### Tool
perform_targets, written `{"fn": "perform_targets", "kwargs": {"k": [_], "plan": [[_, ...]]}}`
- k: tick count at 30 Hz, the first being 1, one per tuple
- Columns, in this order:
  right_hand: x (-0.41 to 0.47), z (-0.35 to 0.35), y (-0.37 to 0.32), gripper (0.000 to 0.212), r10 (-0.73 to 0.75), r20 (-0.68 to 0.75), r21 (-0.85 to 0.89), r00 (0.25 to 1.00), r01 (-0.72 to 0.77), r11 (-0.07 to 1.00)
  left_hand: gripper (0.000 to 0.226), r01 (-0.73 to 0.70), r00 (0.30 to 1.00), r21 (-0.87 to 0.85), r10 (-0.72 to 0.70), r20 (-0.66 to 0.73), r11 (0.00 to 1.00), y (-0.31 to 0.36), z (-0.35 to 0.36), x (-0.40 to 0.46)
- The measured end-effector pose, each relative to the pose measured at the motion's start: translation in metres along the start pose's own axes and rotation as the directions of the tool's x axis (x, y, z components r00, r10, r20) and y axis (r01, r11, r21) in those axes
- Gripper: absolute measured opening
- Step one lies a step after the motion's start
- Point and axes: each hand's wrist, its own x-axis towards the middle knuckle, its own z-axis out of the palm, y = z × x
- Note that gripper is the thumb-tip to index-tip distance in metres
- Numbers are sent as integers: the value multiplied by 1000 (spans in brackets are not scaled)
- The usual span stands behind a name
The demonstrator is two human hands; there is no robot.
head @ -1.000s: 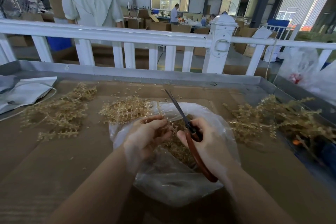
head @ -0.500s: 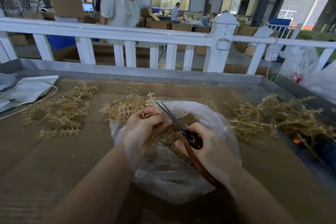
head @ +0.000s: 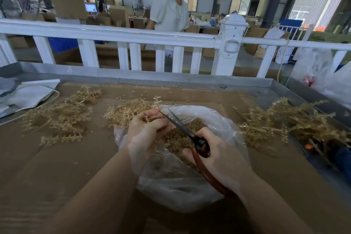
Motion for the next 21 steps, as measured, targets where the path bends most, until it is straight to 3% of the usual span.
{"fn": "perform_targets", "kwargs": {"k": [12,21], "plan": [[-1,0,-3,28,42,24,34,999,-43,999,26,45,997,-9,-44,70,999,-4,4,-9],[-4,-1,-2,29,81,49,61,996,-84,995,21,110,994,-52,-108,32,993,-9,6,-9]]}}
